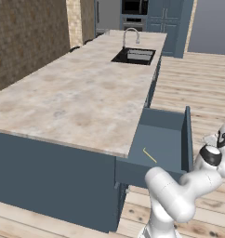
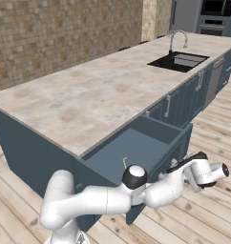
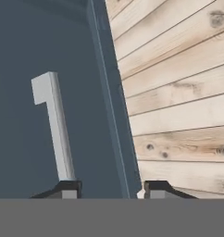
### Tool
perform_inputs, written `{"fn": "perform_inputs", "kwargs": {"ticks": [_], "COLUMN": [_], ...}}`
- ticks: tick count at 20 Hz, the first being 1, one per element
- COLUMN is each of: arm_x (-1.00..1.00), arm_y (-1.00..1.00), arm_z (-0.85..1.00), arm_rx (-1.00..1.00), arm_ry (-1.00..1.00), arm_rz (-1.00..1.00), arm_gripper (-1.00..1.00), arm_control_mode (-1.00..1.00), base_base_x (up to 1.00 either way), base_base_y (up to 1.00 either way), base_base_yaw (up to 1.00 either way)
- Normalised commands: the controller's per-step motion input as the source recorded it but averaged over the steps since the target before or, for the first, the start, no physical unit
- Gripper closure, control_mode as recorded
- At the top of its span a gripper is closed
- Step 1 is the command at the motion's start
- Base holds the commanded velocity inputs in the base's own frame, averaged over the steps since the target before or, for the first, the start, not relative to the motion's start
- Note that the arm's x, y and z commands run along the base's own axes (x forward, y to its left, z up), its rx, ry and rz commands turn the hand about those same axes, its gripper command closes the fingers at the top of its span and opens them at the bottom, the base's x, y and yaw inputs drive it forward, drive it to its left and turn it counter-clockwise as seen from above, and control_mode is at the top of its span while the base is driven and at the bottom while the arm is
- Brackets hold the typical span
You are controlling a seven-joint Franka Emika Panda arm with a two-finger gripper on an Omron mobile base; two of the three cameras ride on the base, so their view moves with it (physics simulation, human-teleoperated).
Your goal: Take a straw from the drawer in front and place it inside the glass cup on the dining counter.
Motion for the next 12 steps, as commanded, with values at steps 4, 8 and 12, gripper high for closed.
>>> {"fn": "perform_inputs", "kwargs": {"ticks": [4, 8, 12], "arm_x": [-0.56, -0.45, -0.33], "arm_y": [0.66, 1.0, 1.0], "arm_z": [1.0, 1.0, 1.0], "arm_rx": [-0.27, -0.54, -0.62], "arm_ry": [0.09, 0.17, 0.25], "arm_rz": [0.01, 0.13, 0.23], "arm_gripper": [-1.0, -1.0, -1.0], "arm_control_mode": [-1.0, -1.0, -1.0], "base_base_x": [0.0, 0.0, 0.0], "base_base_y": [0.0, 0.0, 0.0], "base_base_yaw": [0.0, 0.0, 0.0]}}
